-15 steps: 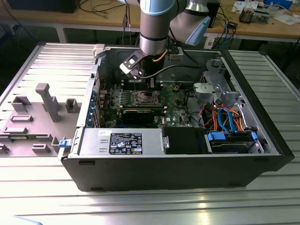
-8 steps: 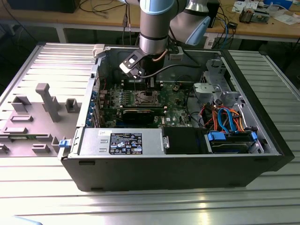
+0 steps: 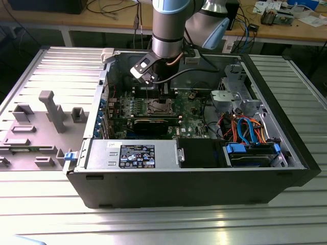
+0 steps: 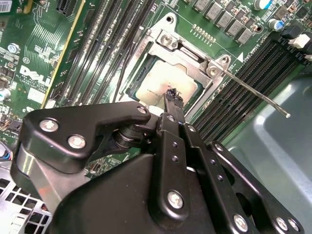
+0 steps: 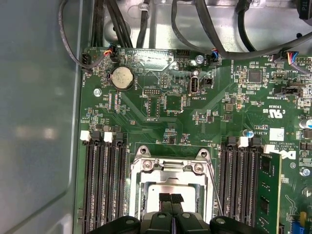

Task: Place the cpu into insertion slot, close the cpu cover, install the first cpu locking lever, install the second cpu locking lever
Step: 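Install the first cpu locking lever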

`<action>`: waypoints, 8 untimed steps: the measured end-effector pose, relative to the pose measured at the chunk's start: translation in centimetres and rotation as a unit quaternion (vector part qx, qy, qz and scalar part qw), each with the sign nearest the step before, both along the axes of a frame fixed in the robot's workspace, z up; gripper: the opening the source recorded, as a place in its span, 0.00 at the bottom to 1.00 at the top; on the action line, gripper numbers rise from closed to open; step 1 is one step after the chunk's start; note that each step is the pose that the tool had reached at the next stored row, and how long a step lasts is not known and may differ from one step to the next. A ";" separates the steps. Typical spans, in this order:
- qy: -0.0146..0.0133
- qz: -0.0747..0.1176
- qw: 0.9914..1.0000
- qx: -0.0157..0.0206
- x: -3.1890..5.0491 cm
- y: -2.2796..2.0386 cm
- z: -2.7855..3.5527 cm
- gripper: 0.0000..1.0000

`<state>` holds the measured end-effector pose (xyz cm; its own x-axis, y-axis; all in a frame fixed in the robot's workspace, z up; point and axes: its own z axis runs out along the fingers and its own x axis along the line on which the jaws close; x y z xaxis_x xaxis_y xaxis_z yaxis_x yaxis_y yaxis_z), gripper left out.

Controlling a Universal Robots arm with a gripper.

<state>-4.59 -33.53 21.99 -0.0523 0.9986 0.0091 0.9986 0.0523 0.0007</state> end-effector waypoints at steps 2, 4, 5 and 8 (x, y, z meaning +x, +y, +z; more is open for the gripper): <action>0.000 0.000 1.000 0.000 0.00 0.00 0.04 0.11; 0.000 0.000 1.000 0.000 0.00 0.00 0.08 0.11; 0.000 0.000 1.000 0.000 0.00 0.00 0.11 0.11; 0.000 0.000 1.000 0.000 0.00 0.00 0.22 0.11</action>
